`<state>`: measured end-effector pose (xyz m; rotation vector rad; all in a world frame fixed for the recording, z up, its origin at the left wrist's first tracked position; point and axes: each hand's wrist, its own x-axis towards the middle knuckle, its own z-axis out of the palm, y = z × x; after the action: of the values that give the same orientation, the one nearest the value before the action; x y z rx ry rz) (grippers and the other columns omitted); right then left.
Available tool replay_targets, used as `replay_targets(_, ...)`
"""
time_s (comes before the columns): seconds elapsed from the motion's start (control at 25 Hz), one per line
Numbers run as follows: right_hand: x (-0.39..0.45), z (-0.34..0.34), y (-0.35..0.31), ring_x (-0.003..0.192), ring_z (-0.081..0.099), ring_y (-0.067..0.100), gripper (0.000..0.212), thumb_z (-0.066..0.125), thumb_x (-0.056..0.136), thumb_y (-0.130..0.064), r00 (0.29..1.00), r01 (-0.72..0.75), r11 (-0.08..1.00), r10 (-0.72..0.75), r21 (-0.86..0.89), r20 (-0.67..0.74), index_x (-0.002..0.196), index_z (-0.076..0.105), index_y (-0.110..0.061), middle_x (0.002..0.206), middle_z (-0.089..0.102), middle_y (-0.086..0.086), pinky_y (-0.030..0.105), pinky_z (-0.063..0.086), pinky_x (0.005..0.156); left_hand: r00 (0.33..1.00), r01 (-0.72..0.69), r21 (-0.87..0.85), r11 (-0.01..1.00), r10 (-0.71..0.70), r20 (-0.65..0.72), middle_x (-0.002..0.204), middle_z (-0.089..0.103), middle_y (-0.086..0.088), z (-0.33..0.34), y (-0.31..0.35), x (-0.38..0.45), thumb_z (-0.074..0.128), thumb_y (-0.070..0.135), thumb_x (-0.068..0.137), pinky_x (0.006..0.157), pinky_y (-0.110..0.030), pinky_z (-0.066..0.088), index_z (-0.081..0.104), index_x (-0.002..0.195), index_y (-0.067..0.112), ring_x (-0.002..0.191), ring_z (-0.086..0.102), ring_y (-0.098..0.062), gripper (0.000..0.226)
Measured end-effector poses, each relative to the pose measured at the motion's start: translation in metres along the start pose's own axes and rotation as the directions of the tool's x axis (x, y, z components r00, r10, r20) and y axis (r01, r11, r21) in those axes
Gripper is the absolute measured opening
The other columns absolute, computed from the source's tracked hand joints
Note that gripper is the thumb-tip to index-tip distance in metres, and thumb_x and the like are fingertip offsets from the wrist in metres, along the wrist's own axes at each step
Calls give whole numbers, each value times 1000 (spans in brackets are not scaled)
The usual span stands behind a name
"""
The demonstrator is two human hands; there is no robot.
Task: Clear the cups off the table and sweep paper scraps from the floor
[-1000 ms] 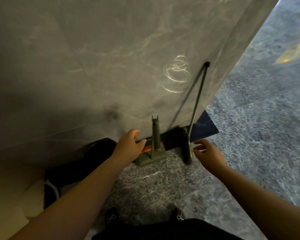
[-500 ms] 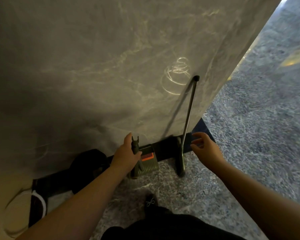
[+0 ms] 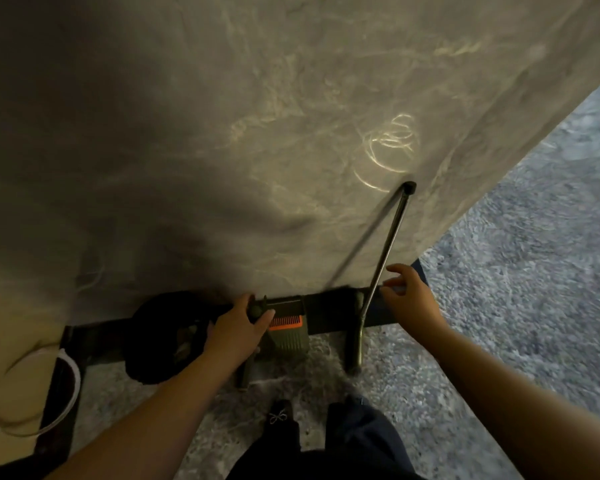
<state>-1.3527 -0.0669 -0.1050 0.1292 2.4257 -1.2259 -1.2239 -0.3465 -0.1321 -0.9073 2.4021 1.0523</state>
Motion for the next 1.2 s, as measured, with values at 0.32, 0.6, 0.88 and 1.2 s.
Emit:
replay_targets(0.32,87,-51,5,77,60,5,54,66,88,-27,994,105,994,-105,-27,6,134,37,-30,112,55,-1,22,47,54,967,17,114,993,12,-253,84,65,-3,26,58,-3,41,59,94,57,-40,56,33,139,37,64,62,-21,51)
replay_targets(0.6,140,-56,11,96,60,19,62,67,85,-40,993,105,994,-106,-14,-58,137,33,-34,122,50,-1,37,55,71,948,-33,196,980,93,-305,81,64,-12,42,72,-5,46,43,97,51,-35,48,45,136,24,66,60,-30,43)
replay_targets(0.88,200,-22,14,88,54,16,43,62,87,-43,983,94,993,-103,-65,-150,121,48,-21,109,48,-2,28,42,70,920,-3,212,977,86,-383,90,70,-11,42,56,-4,51,41,95,48,-29,43,48,136,22,68,64,-28,46)
replay_targets(1.2,158,-28,22,65,70,9,9,64,91,-23,998,58,954,-54,292,-22,94,55,-25,95,61,-7,20,55,56,915,-49,267,962,150,-373,89,66,-14,53,68,3,46,45,96,46,-31,38,47,134,25,74,61,-33,44)
